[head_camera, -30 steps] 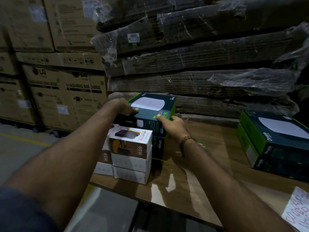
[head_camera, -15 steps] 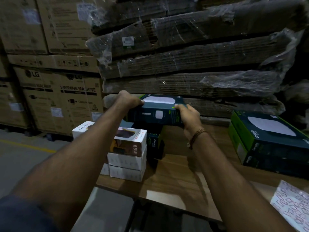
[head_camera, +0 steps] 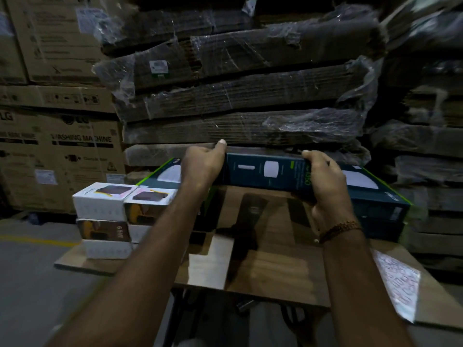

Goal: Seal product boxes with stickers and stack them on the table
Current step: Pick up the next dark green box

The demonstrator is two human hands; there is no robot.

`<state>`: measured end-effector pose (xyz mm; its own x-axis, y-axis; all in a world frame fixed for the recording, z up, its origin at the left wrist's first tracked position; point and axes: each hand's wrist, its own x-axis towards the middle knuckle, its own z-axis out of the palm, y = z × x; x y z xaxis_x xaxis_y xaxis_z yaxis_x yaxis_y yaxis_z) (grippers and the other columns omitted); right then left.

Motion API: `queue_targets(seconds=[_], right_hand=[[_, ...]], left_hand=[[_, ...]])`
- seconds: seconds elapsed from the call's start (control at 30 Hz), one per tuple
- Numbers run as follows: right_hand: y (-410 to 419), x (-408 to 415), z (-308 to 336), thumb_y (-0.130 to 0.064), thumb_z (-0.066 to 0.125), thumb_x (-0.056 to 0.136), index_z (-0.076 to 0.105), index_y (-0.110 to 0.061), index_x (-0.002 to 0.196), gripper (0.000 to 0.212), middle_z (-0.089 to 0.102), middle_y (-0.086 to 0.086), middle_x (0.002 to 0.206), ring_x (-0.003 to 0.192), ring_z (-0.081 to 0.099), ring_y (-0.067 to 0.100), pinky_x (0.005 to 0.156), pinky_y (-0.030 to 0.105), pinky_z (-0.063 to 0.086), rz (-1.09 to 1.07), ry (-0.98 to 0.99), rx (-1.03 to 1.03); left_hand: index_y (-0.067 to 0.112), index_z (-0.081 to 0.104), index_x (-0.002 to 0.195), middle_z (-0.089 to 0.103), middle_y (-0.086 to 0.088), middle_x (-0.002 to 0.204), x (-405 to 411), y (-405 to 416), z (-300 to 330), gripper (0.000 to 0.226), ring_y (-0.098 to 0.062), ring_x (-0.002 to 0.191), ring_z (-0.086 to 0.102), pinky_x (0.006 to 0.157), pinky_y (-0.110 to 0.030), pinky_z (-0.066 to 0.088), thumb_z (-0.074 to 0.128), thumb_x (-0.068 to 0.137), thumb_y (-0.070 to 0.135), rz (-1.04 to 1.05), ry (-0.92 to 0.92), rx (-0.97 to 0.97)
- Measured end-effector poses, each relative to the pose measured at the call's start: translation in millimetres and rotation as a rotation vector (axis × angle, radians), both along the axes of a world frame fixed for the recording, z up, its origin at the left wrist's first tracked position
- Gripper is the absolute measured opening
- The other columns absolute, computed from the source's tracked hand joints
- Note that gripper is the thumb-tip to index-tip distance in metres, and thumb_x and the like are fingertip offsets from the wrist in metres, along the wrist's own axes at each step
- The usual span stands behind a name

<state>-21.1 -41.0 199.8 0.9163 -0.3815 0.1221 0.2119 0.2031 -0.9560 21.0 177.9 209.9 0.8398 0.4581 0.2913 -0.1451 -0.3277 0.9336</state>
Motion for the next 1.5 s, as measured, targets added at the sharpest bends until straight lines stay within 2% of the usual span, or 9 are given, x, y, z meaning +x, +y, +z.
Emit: queue_targets(seconds=[0.1, 0.23, 0.37, 0.47, 0.73, 0.93, 1.13, 1.33, 1.5], right_hand=[[-13, -30, -16, -0.054, 0.072, 0.093, 0.069, -0.033, 0.104, 0.023, 0.071, 0.005, 0.110, 0.100, 0.071, 0.026, 0.082, 0.057, 0.065, -0.009, 0.003, -0.031], [-26, -64, -33, -0.073, 0.073, 0.079, 0.074, -0.026, 0.101, 0.052, 0.080, -0.001, 0.096, 0.095, 0.077, 0.023, 0.092, 0.058, 0.062, -0.015, -0.009, -0.082], [-35, -90, -51, -0.075, 0.071, 0.084, 0.079, -0.041, 0.091, 0.036, 0.081, -0.007, 0.095, 0.099, 0.077, 0.021, 0.098, 0.057, 0.059, 0.027, 0.017, -0.120], [-34, -107, -55, -0.072, 0.070, 0.087, 0.078, -0.032, 0.094, 0.041, 0.081, -0.006, 0.094, 0.096, 0.077, 0.020, 0.095, 0.058, 0.061, 0.057, 0.028, -0.121], [-28, -138, -47, -0.071, 0.065, 0.089, 0.072, -0.026, 0.105, 0.048, 0.076, 0.003, 0.112, 0.103, 0.075, 0.022, 0.057, 0.036, 0.062, 0.094, 0.048, -0.040], [-26, -139, -49, -0.072, 0.065, 0.087, 0.071, -0.025, 0.106, 0.051, 0.075, 0.005, 0.117, 0.106, 0.074, 0.023, 0.059, 0.035, 0.062, 0.091, 0.039, -0.041], [-22, -139, -47, -0.071, 0.064, 0.089, 0.070, -0.025, 0.104, 0.049, 0.073, 0.004, 0.115, 0.105, 0.073, 0.021, 0.058, 0.034, 0.061, 0.079, 0.036, -0.038], [-20, -142, -49, -0.072, 0.062, 0.088, 0.071, -0.026, 0.105, 0.049, 0.075, 0.003, 0.112, 0.104, 0.074, 0.021, 0.059, 0.036, 0.063, 0.096, 0.043, -0.044], [-26, -145, -51, -0.079, 0.051, 0.081, 0.072, -0.030, 0.118, 0.064, 0.081, -0.003, 0.100, 0.097, 0.079, 0.019, 0.069, 0.042, 0.065, 0.218, -0.004, -0.082]], left_hand=[[0.012, 0.067, 0.061, 0.067, -0.004, 0.069, -36, -18, -19, 0.061, -0.033, 0.081, 0.067, 0.078, -0.044, 0.053, 0.062, 0.096, 0.062, -0.018, 0.033, -0.011], [0.014, 0.066, 0.063, 0.065, 0.000, 0.068, -80, -29, -39, 0.065, -0.024, 0.071, 0.065, 0.060, -0.038, 0.055, 0.056, 0.097, 0.069, -0.039, 0.008, -0.059], [0.015, 0.075, 0.077, 0.072, -0.004, 0.080, -115, -30, -56, 0.060, -0.023, 0.082, 0.071, 0.075, -0.053, 0.064, 0.057, 0.100, 0.067, -0.072, -0.006, -0.088], [0.017, 0.075, 0.079, 0.074, 0.000, 0.080, -133, -28, -63, 0.058, -0.015, 0.083, 0.070, 0.083, -0.051, 0.061, 0.057, 0.101, 0.067, -0.070, -0.060, -0.102], [0.028, 0.082, 0.078, 0.081, 0.005, 0.083, -151, -24, -68, 0.049, -0.021, 0.092, 0.077, 0.083, -0.060, 0.063, 0.067, 0.092, 0.073, -0.121, -0.150, -0.259], [0.028, 0.079, 0.083, 0.079, 0.014, 0.080, -151, -23, -68, 0.039, -0.002, 0.083, 0.073, 0.086, -0.045, 0.063, 0.071, 0.092, 0.064, -0.130, -0.149, -0.308], [0.028, 0.081, 0.088, 0.082, 0.006, 0.092, -148, -21, -69, 0.036, -0.017, 0.102, 0.076, 0.093, -0.052, 0.063, 0.073, 0.091, 0.063, -0.167, -0.171, -0.367], [0.025, 0.078, 0.096, 0.080, 0.004, 0.099, -148, -22, -72, 0.034, -0.016, 0.105, 0.074, 0.094, -0.049, 0.063, 0.072, 0.094, 0.059, -0.151, -0.131, -0.395], [0.027, 0.067, 0.113, 0.073, 0.001, 0.115, -148, -21, -76, 0.068, -0.015, 0.110, 0.068, 0.094, -0.044, 0.061, 0.075, 0.067, 0.077, -0.186, 0.000, -0.447]])
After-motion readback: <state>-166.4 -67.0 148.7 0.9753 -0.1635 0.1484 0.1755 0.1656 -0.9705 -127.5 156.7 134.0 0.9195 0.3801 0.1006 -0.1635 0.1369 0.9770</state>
